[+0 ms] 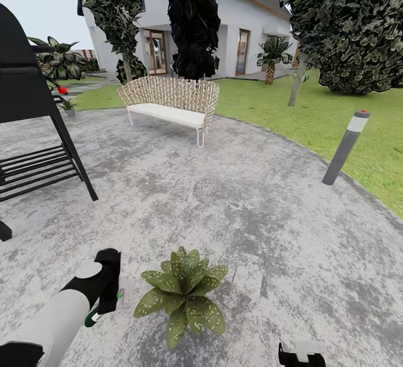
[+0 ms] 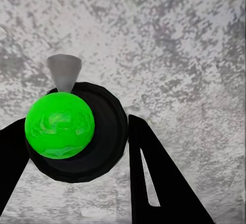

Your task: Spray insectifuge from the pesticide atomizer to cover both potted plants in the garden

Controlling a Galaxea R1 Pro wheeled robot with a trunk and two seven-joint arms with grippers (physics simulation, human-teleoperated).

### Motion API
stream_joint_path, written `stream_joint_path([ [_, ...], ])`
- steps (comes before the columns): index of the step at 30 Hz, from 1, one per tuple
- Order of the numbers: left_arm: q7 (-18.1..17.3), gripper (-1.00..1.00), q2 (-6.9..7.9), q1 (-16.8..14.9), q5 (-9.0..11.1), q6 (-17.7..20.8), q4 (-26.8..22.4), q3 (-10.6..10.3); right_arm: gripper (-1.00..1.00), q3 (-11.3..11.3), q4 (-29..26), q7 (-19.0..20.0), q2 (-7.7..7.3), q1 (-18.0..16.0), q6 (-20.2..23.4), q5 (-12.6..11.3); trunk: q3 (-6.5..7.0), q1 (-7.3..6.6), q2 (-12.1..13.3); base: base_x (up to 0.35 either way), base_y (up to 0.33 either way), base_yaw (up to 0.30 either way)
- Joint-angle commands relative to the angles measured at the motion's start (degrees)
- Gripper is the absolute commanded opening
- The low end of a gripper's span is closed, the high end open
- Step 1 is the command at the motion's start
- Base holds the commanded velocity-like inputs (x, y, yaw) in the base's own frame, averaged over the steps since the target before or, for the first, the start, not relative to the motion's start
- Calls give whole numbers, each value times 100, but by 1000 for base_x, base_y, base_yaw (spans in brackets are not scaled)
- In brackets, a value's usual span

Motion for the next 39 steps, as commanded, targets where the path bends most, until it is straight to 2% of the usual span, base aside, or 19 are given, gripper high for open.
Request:
stream_joint_path([
  [1,-29,-100,-3,6,14,79,5,-29,100,-39,7,-15,2,-4,-17,60,-5,-1,-2,0,0,0],
  [5,-70,-100,-156,10,22,150,9,-4,100,-39,7,-18,2,-4,-17,60,-5,-1,-2,0,-3,0],
  [7,-72,-100,-179,7,17,154,8,-2,100,-39,5,-18,2,-5,-17,60,-5,-1,-2,-4,-160,0],
  [17,-73,-100,-197,5,20,156,8,-1,100,-38,-2,-19,9,-4,-17,60,-5,-1,-2,-72,-88,0],
  [23,-73,-100,-212,14,40,156,17,-1,100,-35,-2,-19,11,-4,-17,56,-5,-1,-2,-29,-24,170],
  [30,-72,-100,-205,9,11,156,14,4,100,-30,-2,-19,11,-4,-26,60,-5,-1,-2,-215,-189,14],
  [35,-66,-100,-206,29,32,149,37,-1,100,-30,-2,-19,11,-5,-26,60,-5,-1,-2,12,-249,0],
  [36,-65,-100,-206,30,34,148,96,-1,100,-30,-2,-18,11,-5,-26,60,-5,-1,-2,53,-118,0],
  [39,0,-100,-230,55,22,147,688,-9,100,-30,-2,-19,11,-4,-26,59,-5,-1,-2,13,-29,0],
])
